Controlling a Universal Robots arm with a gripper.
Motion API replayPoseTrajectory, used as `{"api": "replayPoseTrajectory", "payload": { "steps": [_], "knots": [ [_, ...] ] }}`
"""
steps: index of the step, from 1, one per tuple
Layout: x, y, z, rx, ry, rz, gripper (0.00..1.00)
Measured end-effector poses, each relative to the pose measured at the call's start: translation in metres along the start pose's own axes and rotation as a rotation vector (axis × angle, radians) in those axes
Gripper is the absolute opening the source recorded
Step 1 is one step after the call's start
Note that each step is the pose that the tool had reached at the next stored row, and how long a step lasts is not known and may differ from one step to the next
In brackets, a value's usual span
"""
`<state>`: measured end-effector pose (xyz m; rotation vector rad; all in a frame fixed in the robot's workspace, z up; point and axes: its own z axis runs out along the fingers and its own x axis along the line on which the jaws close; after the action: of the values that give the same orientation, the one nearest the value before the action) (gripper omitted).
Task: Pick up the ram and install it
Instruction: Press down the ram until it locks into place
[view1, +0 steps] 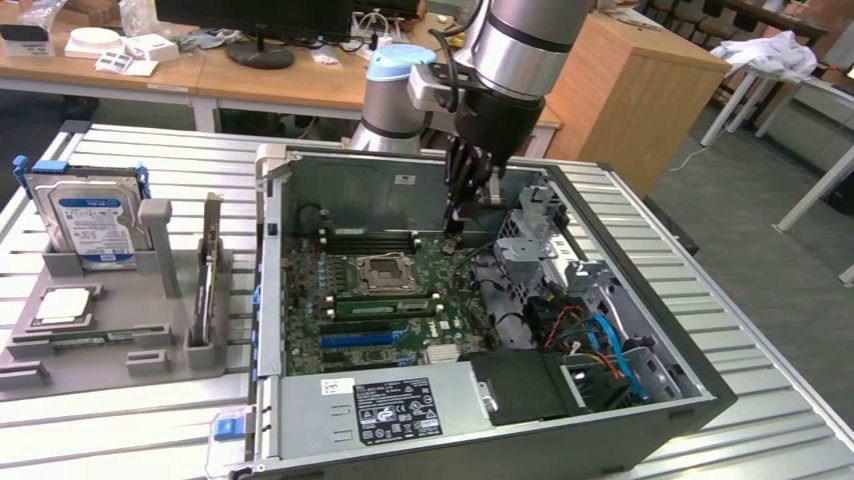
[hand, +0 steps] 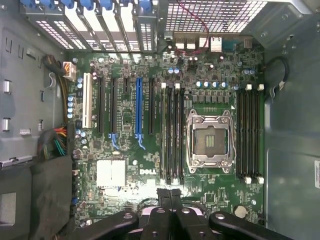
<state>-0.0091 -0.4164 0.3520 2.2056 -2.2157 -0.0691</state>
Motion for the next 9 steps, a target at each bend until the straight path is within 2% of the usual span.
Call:
{"api": "replayPoseTrajectory", "payload": {
  "steps": [9],
  "knots": [
    [-0.0001, -0.0075, -0.0003, 0.0000, -0.0001, 0.000, 0.10]
  ]
}}
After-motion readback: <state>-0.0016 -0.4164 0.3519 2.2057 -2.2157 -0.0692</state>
